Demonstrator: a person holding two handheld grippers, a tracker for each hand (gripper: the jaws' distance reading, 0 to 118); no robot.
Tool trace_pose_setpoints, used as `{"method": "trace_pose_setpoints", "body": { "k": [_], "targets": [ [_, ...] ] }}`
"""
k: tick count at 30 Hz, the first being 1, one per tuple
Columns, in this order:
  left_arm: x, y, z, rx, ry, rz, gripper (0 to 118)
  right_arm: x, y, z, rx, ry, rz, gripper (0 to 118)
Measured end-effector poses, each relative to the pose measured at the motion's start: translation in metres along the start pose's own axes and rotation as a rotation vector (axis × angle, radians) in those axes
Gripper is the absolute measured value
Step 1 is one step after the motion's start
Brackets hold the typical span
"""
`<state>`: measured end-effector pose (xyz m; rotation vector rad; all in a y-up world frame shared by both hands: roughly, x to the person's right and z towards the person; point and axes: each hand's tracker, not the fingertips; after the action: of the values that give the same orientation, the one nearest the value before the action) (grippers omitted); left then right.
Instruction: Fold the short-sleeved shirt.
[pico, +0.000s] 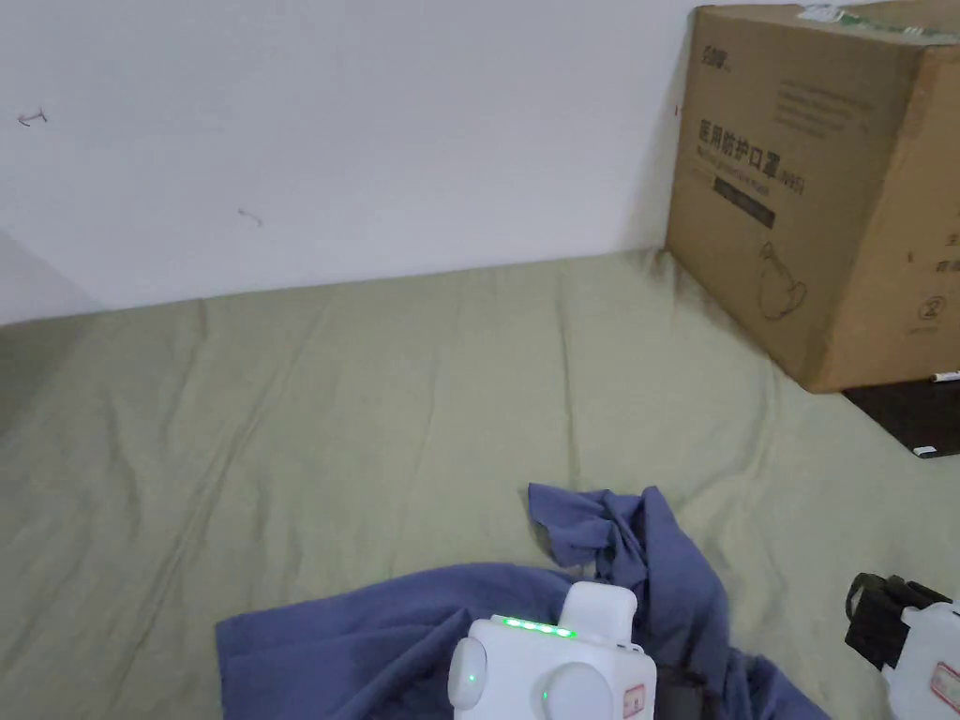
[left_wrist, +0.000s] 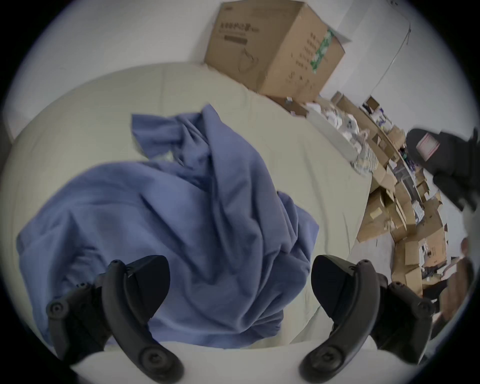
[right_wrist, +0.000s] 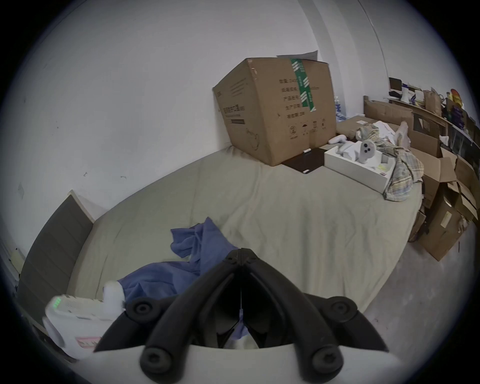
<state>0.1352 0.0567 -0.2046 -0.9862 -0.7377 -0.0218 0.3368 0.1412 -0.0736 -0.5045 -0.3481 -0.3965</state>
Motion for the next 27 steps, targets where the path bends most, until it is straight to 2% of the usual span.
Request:
{"method": "trace_pose_setpoints", "body": {
  "k": [1,2,4,5,6,10,13,14,16,17,18,20,22,26,27],
  "targets": [
    [-0.006,0.002,0.011,0.011,0.016,0.019,107,-0.004,0.0,0.0,-0.006,0.015,0.005,0],
    [-0.014,0.002,0.024,0.04,0.008,0.053,94,-0.008,-0.001,0.001,-0.011,0.029,0.011,0],
    [-0.034,0.0,0.045,0.08,0.041,0.112,19,-0.015,-0.003,0.004,-0.013,0.055,0.025,0],
    [-0.045,-0.002,0.053,0.074,0.079,0.142,1,-0.015,-0.003,0.003,-0.016,0.068,0.034,0],
    [-0.058,-0.01,0.061,0.095,0.106,0.18,0,-0.018,-0.003,0.003,-0.02,0.076,0.043,0],
    [-0.114,-0.039,0.086,0.055,0.15,0.278,0,-0.022,-0.005,-0.006,-0.033,0.082,0.067,0],
    [-0.16,-0.046,0.107,0.091,0.257,0.341,0,-0.025,-0.008,-0.021,-0.05,0.068,0.074,0],
    [-0.179,-0.043,0.113,0.083,0.293,0.375,13,-0.027,-0.009,-0.027,-0.062,0.066,0.074,0],
    [-0.216,-0.029,0.123,0.074,0.335,0.426,89,-0.03,-0.012,-0.036,-0.083,0.067,0.08,0],
    [-0.235,-0.021,0.125,0.06,0.359,0.447,110,-0.031,-0.014,-0.042,-0.094,0.066,0.086,0],
    [-0.254,-0.014,0.126,0.063,0.387,0.453,114,-0.033,-0.015,-0.046,-0.104,0.065,0.096,0],
    [-0.287,0.003,0.123,0.112,0.459,0.484,110,-0.035,-0.017,-0.055,-0.118,0.064,0.114,0],
    [-0.316,0.016,0.108,0.032,0.513,0.549,110,-0.035,-0.019,-0.061,-0.131,0.057,0.122,0],
    [-0.341,0.017,0.058,-0.078,0.445,0.545,109,-0.03,-0.023,-0.074,-0.161,0.044,0.126,0],
    [-0.337,0.015,0.046,-0.117,0.436,0.53,101,-0.027,-0.024,-0.078,-0.169,0.031,0.127,0]
  ]
}}
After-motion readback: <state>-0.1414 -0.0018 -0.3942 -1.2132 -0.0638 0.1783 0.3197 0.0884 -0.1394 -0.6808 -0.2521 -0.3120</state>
